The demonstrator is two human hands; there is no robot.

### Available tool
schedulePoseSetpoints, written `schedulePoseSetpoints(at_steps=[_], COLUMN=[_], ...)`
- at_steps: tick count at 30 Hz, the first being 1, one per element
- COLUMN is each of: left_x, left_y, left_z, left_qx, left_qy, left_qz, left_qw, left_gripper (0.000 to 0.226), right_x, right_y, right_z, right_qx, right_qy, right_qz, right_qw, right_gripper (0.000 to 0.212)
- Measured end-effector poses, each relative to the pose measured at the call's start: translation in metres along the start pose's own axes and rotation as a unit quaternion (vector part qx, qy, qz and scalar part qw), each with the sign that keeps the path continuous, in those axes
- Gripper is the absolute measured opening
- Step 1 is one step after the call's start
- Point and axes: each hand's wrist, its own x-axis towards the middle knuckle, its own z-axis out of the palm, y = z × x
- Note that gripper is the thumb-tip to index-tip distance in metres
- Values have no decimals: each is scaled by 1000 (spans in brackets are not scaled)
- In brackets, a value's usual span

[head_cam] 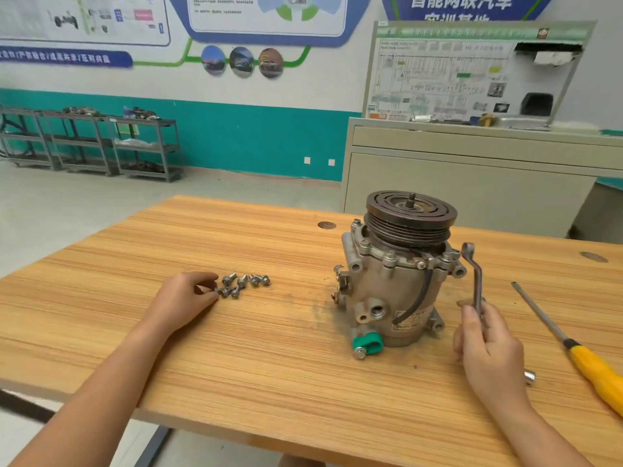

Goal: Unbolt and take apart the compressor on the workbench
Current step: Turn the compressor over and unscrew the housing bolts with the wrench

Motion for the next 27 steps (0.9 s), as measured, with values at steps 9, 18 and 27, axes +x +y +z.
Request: schedulePoseSetpoints(at_steps=[9,18,27], left_x=[-13,-3,-2], left_y=[104,187,190], left_z=[8,73,77], left_qx=[-264,-392,-435], left_qy=[-24,-127,-91], left_qz=[196,172,160], left_qw=[944,895,881], left_gripper=[81,81,67], right_x=[0,19,45], right_y=[-25,-72,-124], right_z=[-25,-67,-79], right_qx=[-99,-346,-642], right_qy=[-58,-171,-272], right_qz=[13,-7,-133], right_qw=[993,923,705], right_gripper=[42,46,83])
